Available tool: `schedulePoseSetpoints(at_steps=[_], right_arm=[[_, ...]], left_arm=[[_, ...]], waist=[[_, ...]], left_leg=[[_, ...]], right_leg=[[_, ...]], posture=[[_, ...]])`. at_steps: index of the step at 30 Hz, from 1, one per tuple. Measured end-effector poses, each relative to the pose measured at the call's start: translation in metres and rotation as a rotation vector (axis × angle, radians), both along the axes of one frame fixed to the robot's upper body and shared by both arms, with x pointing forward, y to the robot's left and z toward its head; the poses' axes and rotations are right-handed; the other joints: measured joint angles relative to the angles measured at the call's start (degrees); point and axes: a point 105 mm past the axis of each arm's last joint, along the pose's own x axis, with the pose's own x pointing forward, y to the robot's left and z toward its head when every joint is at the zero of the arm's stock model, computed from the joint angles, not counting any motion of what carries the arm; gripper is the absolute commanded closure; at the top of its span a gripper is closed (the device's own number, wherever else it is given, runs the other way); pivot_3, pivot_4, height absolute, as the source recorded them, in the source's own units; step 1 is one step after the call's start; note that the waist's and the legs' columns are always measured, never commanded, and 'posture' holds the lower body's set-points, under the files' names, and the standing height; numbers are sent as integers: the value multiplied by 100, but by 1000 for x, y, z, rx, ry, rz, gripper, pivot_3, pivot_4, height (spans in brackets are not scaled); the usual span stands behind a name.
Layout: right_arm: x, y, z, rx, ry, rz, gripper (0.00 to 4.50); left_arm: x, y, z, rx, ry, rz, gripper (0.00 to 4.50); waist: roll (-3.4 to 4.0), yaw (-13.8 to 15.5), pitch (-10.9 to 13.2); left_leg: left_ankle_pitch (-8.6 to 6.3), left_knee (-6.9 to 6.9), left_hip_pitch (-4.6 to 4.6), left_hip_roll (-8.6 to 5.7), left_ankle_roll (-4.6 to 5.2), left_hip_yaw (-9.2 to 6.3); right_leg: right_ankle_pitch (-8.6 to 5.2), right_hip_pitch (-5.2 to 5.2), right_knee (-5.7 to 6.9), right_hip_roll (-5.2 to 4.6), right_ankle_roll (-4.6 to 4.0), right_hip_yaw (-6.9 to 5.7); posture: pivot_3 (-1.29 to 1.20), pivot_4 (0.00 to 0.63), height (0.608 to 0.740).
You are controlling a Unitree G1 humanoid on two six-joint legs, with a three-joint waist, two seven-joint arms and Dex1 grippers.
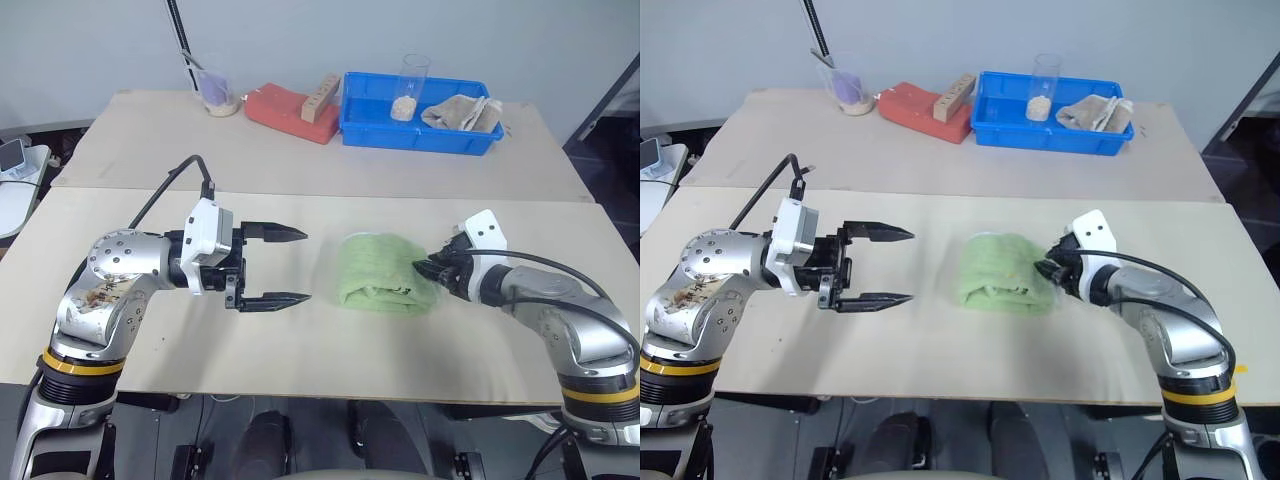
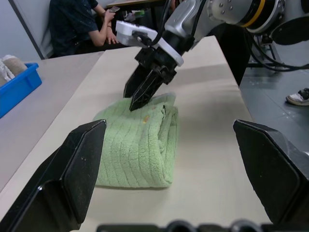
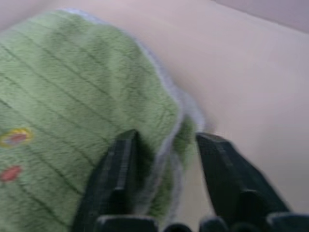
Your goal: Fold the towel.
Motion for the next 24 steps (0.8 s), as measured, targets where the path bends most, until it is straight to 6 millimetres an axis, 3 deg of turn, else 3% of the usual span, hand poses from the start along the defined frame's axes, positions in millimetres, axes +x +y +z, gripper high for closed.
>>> schedulePoseSetpoints(at_steps=[3,4,9,19,24], right_arm=[[-4,1,10,-5,-22,15,171],[-5,0,13,11,-23,14,42],[-4,5,10,115,-4,-9,42],[6,-8,-36,191,166,-102,42],[10,6,-37,308,217,-67,1592]], left_arm=[[0,-2,-1,-5,1,-1,0],[0,-3,-1,-7,2,-3,0],[0,-4,-2,-10,-2,-5,0],[2,-6,1,-16,-15,2,0],[1,-6,2,-16,-12,-2,0]], waist=[[0,4,0],[0,8,0],[0,-1,0],[0,4,0],[0,-49,0]], left_leg=[[0,-1,0,0,0,-1],[0,-1,1,0,0,-1],[0,0,3,1,0,-1],[0,0,1,0,0,0],[0,0,3,4,0,-2]], right_leg=[[0,0,0,0,0,-1],[0,1,1,0,0,-1],[0,2,3,2,0,0],[1,2,1,2,0,1],[1,3,5,6,-1,0]], posture=[[0,150,714],[0,150,714],[0,150,714],[0,150,714],[0,150,714]])
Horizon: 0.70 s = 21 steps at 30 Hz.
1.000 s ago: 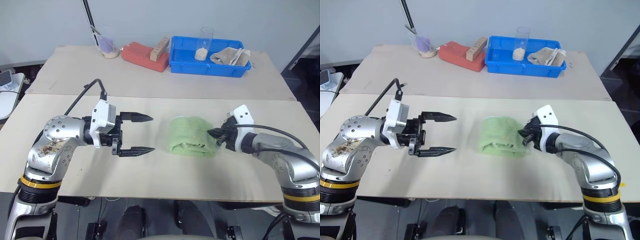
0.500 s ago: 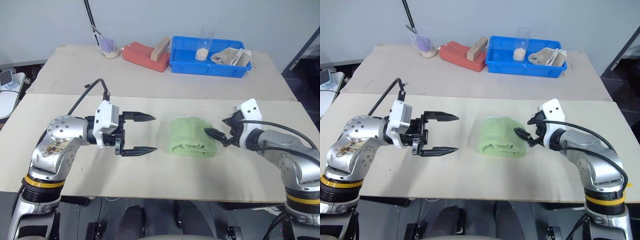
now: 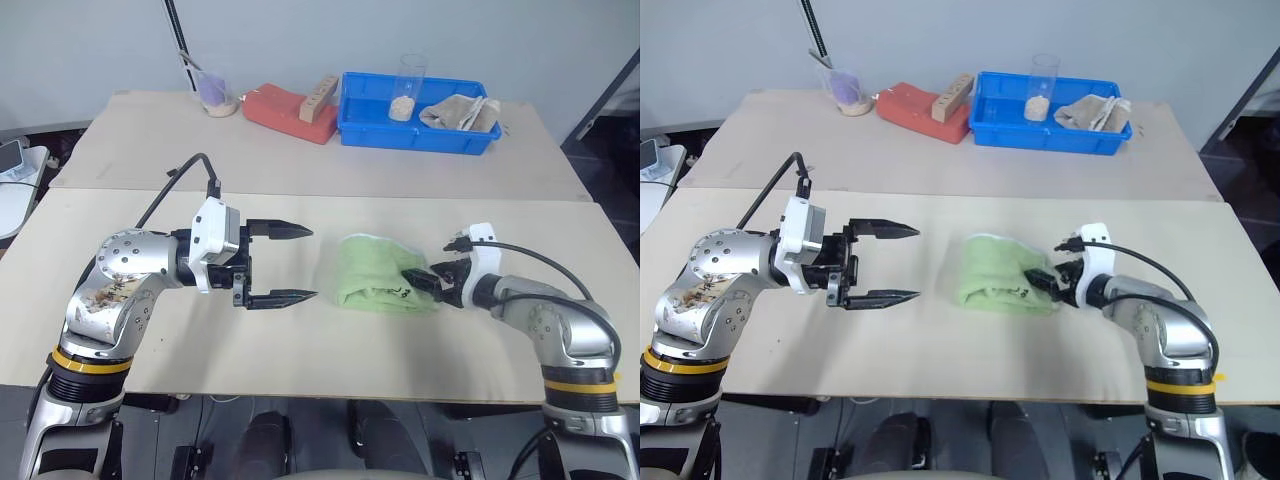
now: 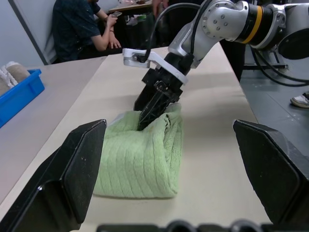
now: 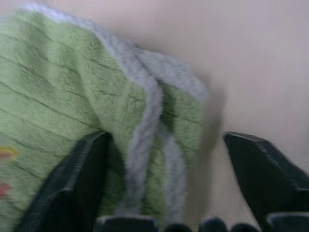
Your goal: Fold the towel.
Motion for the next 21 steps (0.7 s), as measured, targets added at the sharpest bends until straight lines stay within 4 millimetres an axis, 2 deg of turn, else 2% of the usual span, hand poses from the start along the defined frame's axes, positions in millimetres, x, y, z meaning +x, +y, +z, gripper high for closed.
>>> schedulePoseSetpoints(at_steps=[5,8,9,13,17,19,21], right_arm=[[2,3,2,22,2,14,3302],[7,6,12,28,-40,28,4316],[9,7,17,30,-63,33,4475],[29,9,51,27,-224,43,4475],[60,-13,81,54,-320,-76,4475],[70,-28,82,46,-317,-152,4475],[77,-49,67,26,-250,-249,4475]], left_arm=[[-4,4,0,18,28,-15,0],[-2,4,1,3,25,4,0],[0,4,3,-17,21,19,0],[7,1,12,-64,3,58,0],[7,2,15,-69,1,57,0],[7,4,16,-68,-2,61,0],[8,5,17,-70,-5,67,0]], waist=[[0,-42,0],[0,-56,0],[0,-56,0],[0,-76,0],[0,-83,0],[0,-71,0],[0,-47,0]], left_leg=[[0,0,-2,-1,0,-1],[0,1,-2,-1,0,-1],[0,1,-2,-1,0,-1],[0,0,-1,-1,0,-1],[0,-1,-2,-1,0,-1],[0,-5,-3,-1,0,-2],[0,-5,-7,-4,0,-2]], right_leg=[[0,0,-2,-1,0,0],[0,0,-2,-1,1,0],[0,0,-1,-1,1,1],[1,-1,-1,-1,1,0],[3,-1,-2,0,-3,-1],[9,-1,-5,0,-14,-1],[23,-1,-9,-2,-36,-1]], posture=[[0,150,714],[0,150,714],[0,150,714],[0,150,714],[0,150,714],[0,150,714],[0,150,714]])
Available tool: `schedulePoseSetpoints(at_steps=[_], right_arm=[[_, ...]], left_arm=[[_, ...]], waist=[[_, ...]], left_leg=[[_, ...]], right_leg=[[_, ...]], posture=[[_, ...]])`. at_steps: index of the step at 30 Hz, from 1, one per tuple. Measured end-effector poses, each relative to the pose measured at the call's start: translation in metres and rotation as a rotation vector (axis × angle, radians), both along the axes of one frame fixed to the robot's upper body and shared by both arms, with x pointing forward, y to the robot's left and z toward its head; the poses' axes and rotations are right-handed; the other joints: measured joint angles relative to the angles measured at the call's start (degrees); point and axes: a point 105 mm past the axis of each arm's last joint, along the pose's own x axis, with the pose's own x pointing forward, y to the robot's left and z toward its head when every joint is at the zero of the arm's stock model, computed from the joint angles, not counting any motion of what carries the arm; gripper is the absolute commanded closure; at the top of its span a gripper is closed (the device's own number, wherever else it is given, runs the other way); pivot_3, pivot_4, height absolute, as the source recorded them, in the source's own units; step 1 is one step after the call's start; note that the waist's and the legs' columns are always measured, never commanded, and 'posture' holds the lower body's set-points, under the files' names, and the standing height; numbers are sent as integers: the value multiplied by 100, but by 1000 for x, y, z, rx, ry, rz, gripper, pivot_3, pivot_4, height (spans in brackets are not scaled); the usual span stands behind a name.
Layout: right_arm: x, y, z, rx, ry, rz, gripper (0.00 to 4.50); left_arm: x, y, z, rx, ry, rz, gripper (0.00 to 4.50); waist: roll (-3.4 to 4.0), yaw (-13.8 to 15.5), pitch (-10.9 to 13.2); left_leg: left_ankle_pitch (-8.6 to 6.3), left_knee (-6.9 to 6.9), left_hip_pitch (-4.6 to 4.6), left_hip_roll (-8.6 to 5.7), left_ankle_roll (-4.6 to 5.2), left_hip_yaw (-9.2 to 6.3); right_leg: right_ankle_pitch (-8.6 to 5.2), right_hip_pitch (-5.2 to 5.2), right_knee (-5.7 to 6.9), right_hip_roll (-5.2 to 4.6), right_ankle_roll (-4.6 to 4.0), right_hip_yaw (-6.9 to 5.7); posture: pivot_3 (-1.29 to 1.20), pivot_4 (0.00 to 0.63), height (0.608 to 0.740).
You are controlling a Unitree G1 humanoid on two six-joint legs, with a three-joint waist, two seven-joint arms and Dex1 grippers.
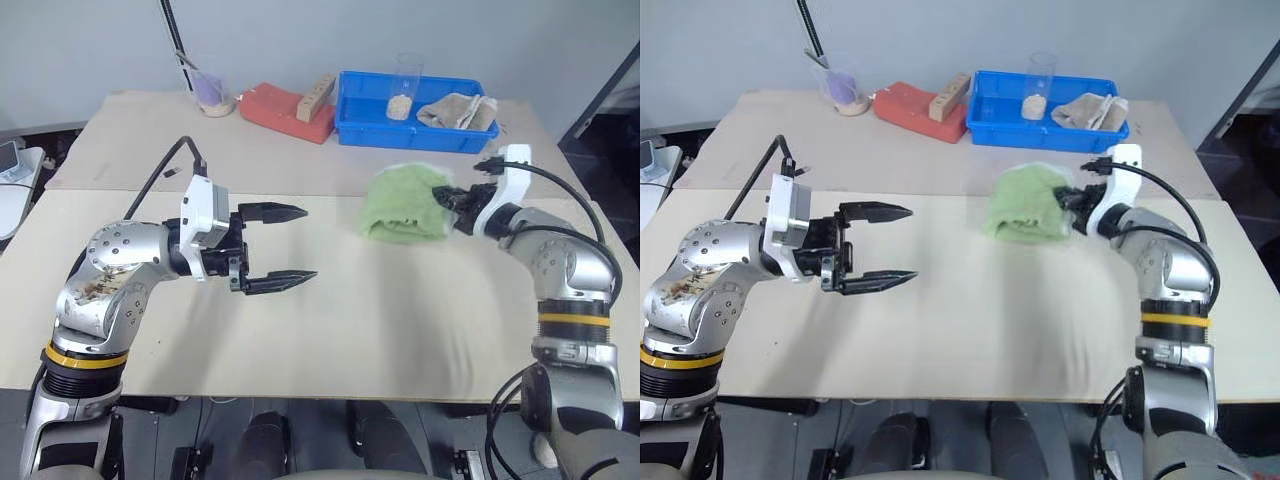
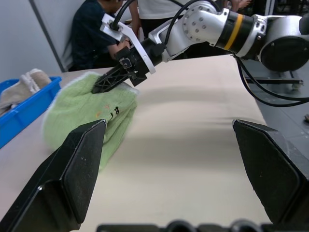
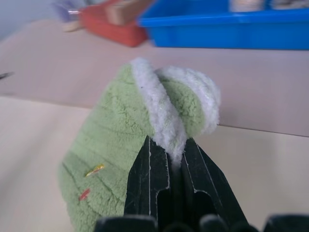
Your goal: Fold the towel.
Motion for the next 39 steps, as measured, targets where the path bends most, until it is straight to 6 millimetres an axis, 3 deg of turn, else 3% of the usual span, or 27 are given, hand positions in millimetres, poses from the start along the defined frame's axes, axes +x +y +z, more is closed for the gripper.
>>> schedulePoseSetpoints(at_steps=[4,10,17,20,22,26,29,33,39], right_arm=[[-3,-27,-38,34,154,-125,4475],[-5,-34,-43,45,162,-169,2312],[-11,-37,-6,140,56,-110,24],[-26,-43,23,0,-37,-19,24],[-38,-39,32,-162,-92,89,24],[-73,-14,30,-518,-178,449,24],[-89,-5,28,-612,-199,622,24],[-105,-3,21,-608,-151,733,24],[-109,-4,18,-557,-118,743,24]], left_arm=[[1,2,2,-5,-5,12,0],[2,4,0,1,-1,32,0],[17,26,-12,32,0,232,0],[25,52,-25,105,35,390,0],[27,72,-31,150,61,499,0],[19,124,-51,306,80,718,0],[12,150,-56,342,83,811,0],[2,168,-55,334,106,869,0],[-8,165,-58,294,164,838,0]], waist=[[0,-13,0],[0,-61,0],[2,-41,0],[3,-35,1],[3,-32,1],[5,-62,3],[4,-33,3],[4,10,3],[4,9,4]], left_leg=[[0,0,-7,-6,0,2],[0,0,2,0,0,1],[0,0,4,2,0,-1],[-1,-6,2,5,2,-1],[-2,-11,3,6,3,-1],[-4,-16,12,11,5,9],[-3,-8,21,12,3,17],[-2,-5,34,14,2,29],[-2,-6,33,13,2,37]], right_leg=[[3,-2,-5,-9,-4,4],[1,-2,3,0,0,4],[-18,-1,5,2,30,5],[-21,-3,-1,2,34,2],[-25,-4,-3,1,40,1],[-31,-8,-1,-2,41,3],[-30,-5,6,-8,38,1],[-49,1,13,-15,6,0],[-42,-3,12,-17,16,1]], posture=[[0,150,714],[0,150,714],[0,150,714],[0,150,714],[0,150,714],[0,150,714],[0,150,714],[0,150,714],[0,150,714]])
